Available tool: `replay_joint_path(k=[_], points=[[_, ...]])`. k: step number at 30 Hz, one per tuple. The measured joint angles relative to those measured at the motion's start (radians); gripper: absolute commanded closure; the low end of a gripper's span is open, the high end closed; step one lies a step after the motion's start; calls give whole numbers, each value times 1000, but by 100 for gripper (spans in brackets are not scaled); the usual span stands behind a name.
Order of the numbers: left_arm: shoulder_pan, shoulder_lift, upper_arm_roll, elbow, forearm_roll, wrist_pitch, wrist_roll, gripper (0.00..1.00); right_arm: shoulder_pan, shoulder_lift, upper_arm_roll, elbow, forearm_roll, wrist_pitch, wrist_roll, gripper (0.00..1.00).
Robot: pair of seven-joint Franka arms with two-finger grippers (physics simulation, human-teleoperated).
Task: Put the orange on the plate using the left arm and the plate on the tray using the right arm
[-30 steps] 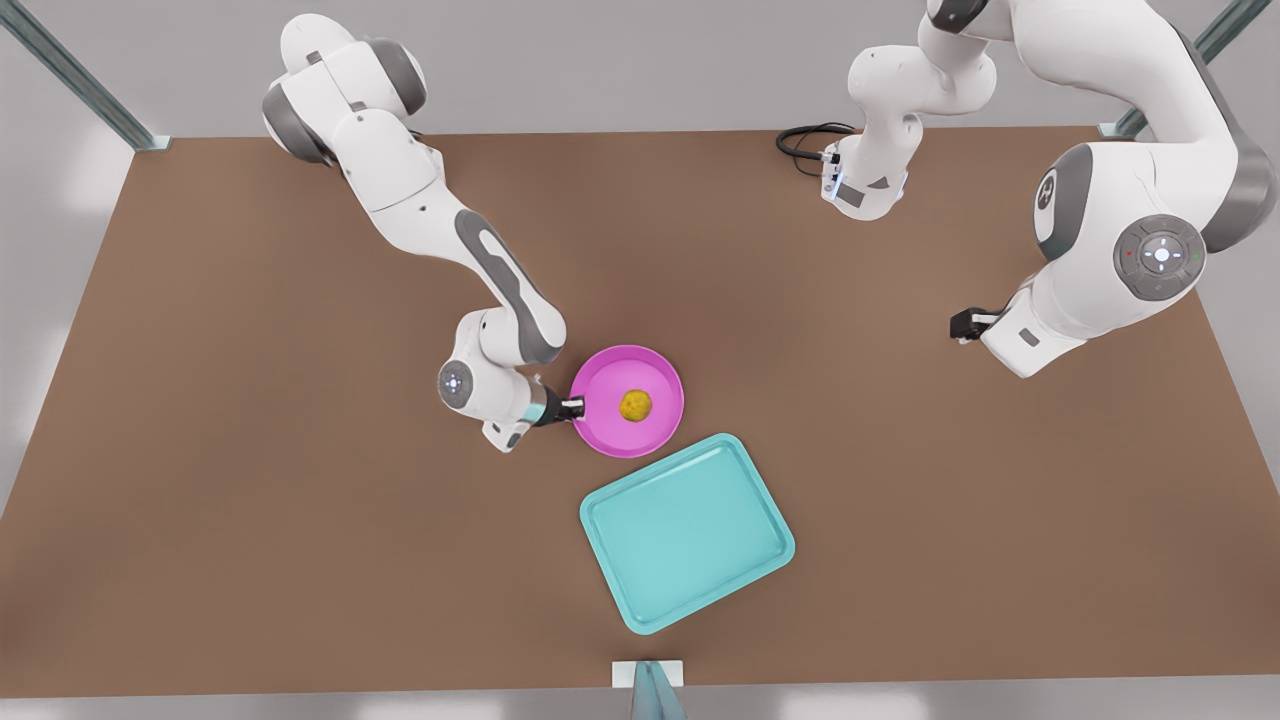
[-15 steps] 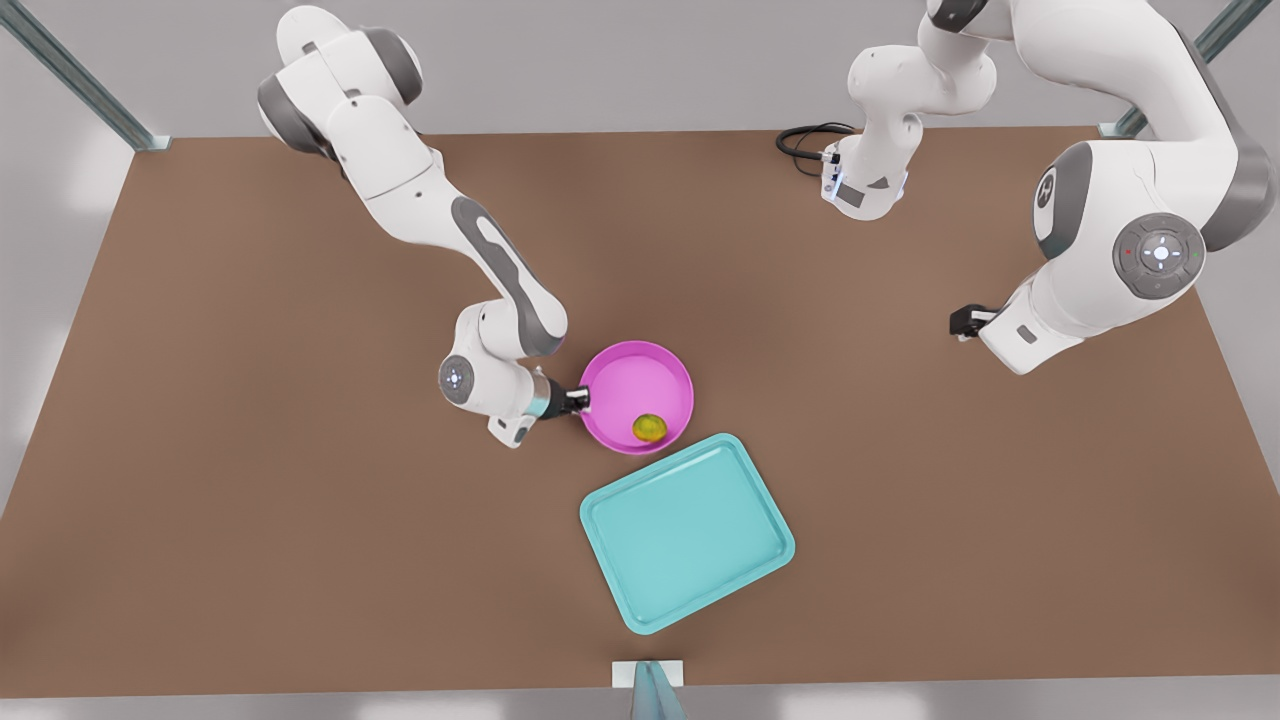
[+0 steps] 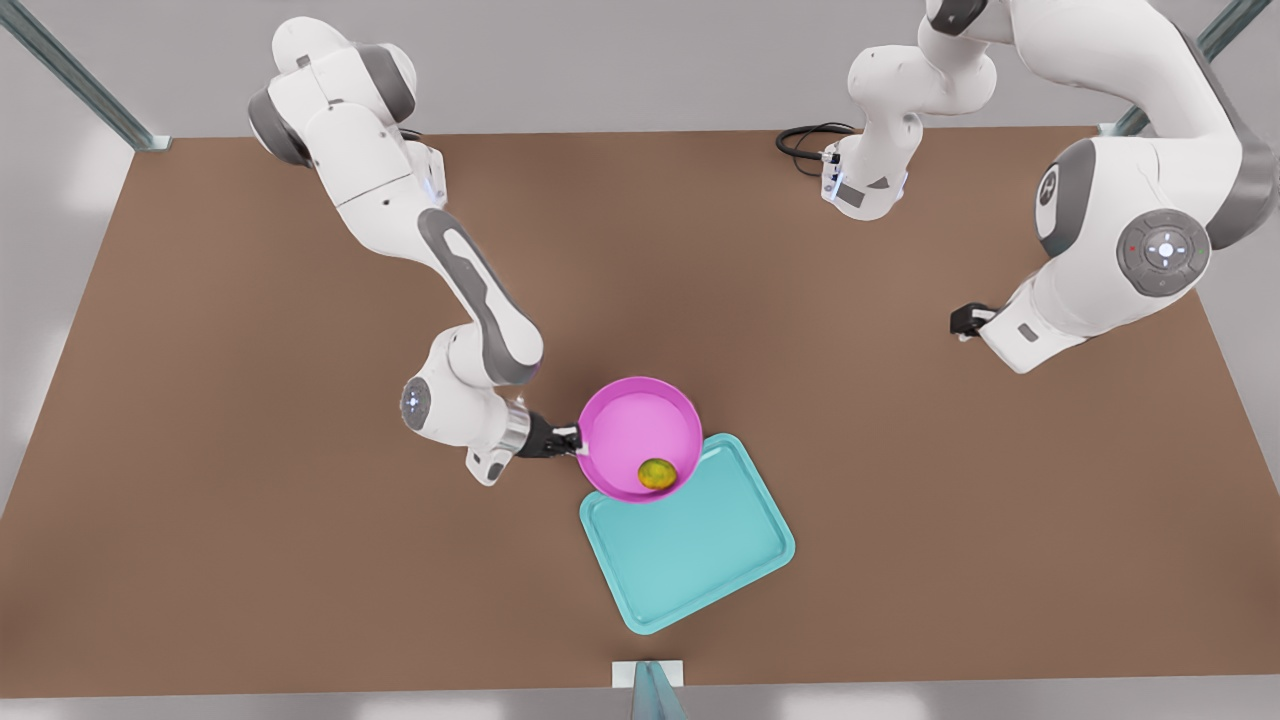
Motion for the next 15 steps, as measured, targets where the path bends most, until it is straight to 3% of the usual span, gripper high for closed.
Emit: replay_joint_path(k=[10,15], points=[[2,4,7,3,-14,-14,8,0,38,371,2,544,1,0,20,79],[1,1,7,3,-14,-16,12,0,61,495,1,708,0,17,48,79]])
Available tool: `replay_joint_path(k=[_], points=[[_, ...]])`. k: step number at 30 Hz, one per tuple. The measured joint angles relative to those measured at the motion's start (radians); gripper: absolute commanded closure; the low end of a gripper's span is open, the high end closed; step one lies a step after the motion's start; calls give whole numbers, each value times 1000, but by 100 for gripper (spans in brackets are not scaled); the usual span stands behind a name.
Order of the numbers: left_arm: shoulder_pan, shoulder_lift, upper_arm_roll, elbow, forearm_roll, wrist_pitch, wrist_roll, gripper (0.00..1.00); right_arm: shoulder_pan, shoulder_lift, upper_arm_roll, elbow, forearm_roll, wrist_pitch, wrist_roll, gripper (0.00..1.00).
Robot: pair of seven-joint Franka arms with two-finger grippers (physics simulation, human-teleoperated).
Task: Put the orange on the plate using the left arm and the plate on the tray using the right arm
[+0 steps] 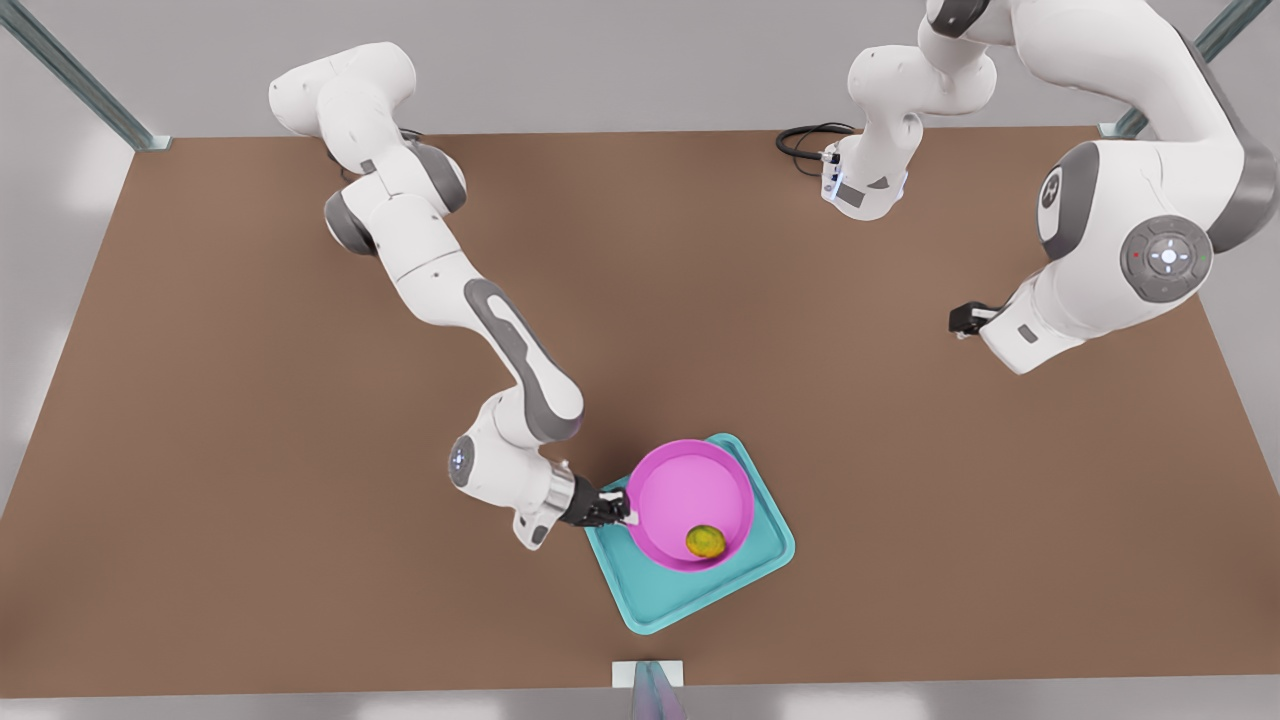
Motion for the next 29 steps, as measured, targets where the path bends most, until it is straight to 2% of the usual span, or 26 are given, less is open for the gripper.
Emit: replay_joint_path(k=[1,2,8,10,14,16,18,20,24,26,29], points=[[1,0,1,0,0,0,1,0,1,7,0,7,-2,3,7,27],[2,0,1,0,0,-1,1,0,2,10,-1,8,-4,5,13,0],[3,3,1,0,0,0,4,0,3,0,-3,6,-11,10,43,0],[3,7,1,0,-1,2,5,0,-9,-38,-46,5,-38,-47,52,0],[5,13,1,0,-2,5,6,0,-118,-173,-271,7,-251,-482,49,0],[7,14,1,0,-2,6,6,0,-132,-282,-323,7,-443,-706,43,0],[8,15,1,-1,-2,6,7,0,-135,-455,-349,11,-600,-881,39,0],[8,17,1,-2,-3,6,7,0,-140,-641,-359,-6,-700,-1009,35,0],[7,19,1,-5,-13,3,8,0,-172,-944,-317,-238,-805,-1155,33,0],[8,20,1,-6,-18,1,8,0,-201,-999,-279,-309,-832,-1189,36,0],[7,18,1,-6,-28,-9,8,0,-205,-1027,-267,-355,-853,-1219,40,0]])
